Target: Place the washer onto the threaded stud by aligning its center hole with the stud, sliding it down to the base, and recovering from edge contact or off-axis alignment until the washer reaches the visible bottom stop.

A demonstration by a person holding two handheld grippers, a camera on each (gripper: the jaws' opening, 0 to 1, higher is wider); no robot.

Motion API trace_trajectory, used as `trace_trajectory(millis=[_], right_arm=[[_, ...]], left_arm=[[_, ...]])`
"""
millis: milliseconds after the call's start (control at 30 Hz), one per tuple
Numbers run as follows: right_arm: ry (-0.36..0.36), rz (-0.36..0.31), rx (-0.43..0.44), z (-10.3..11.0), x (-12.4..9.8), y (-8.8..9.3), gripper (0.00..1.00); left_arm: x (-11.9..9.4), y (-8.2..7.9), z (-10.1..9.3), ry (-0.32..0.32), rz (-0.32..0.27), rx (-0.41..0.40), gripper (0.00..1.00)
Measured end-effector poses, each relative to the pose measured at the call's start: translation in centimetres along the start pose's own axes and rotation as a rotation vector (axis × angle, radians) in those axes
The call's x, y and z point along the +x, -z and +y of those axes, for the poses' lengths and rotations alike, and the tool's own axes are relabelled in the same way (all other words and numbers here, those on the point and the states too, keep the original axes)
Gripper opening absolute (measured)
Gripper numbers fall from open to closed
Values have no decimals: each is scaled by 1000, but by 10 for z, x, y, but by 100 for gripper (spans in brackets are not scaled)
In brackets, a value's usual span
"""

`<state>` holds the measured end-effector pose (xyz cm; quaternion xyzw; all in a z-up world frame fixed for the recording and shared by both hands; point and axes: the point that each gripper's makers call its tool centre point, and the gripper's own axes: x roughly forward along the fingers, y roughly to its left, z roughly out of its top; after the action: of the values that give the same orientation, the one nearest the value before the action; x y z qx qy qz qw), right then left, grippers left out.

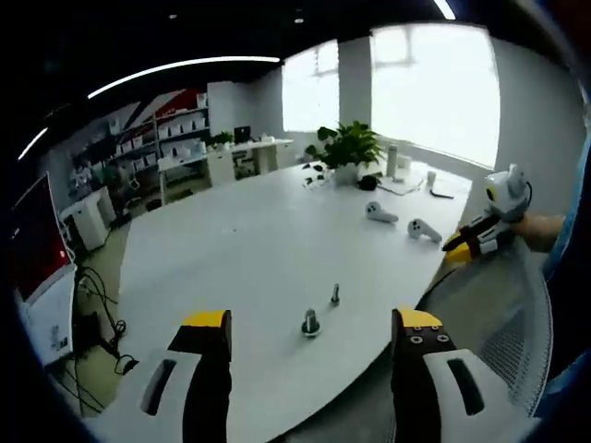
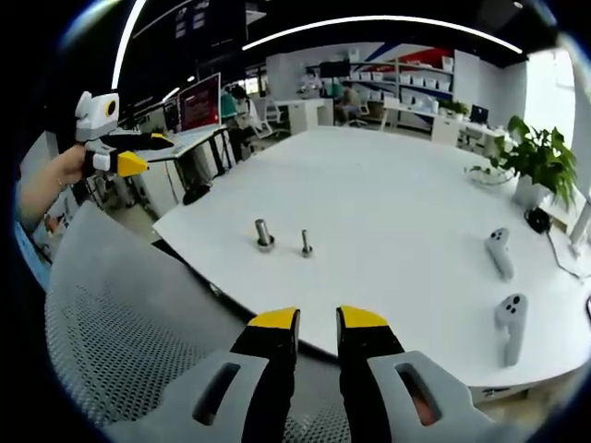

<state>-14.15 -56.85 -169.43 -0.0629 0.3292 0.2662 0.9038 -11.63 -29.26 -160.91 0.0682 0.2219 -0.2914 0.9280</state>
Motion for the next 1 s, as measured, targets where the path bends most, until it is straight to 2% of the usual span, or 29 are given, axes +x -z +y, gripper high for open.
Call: trace_trajectory(millis=[67, 200, 267, 333, 400, 433, 467, 500, 700, 733, 767, 833, 933, 1000], right_arm=[[-1, 0, -2, 0, 0, 0, 18], [-5, -2, -4, 0, 0, 0, 18], [-5, -2, -5, 0, 0, 0, 18], [-5, -5, -7, 0, 0, -1, 18], [-2, -9, -7, 0, 0, -1, 18], [4, -14, -7, -1, -1, -2, 18], [9, -19, -7, -2, -1, -2, 18], [14, -23, -5, -2, -1, -3, 18], [30, -28, 13, -4, -2, -3, 20], [31, -28, 15, -5, -2, -3, 20], [34, -26, 17, -5, -2, -2, 20], [38, -37, 34, -6, -3, -3, 20], [57, -85, 40, -7, -4, -10, 20], [63, -87, 45, -9, -4, -10, 20]], left_arm=[[-3, -2, 1, -27, -55, -56, 75], [-8, -6, 10, -111, -149, -129, 94], [-10, -4, 11, -143, -164, -133, 100], [-14, 0, 15, -196, -164, -132, 99], [-19, 0, 19, -247, -208, -157, 99], [-20, 2, 20, -265, -211, -153, 99], [-22, 9, 25, -317, -201, -132, 99], [-23, 13, 27, -341, -195, -130, 99], [-10, 37, 20, -325, -184, -224, 99], [-7, 47, 19, -327, -154, -276, 99], [-10, 50, 22, -351, -134, -264, 97], [-15, 45, 27, -388, -170, -220, 90], [-17, 50, 34, -410, -161, -254, 86], [-21, 44, 40, -450, -201, -263, 88]])
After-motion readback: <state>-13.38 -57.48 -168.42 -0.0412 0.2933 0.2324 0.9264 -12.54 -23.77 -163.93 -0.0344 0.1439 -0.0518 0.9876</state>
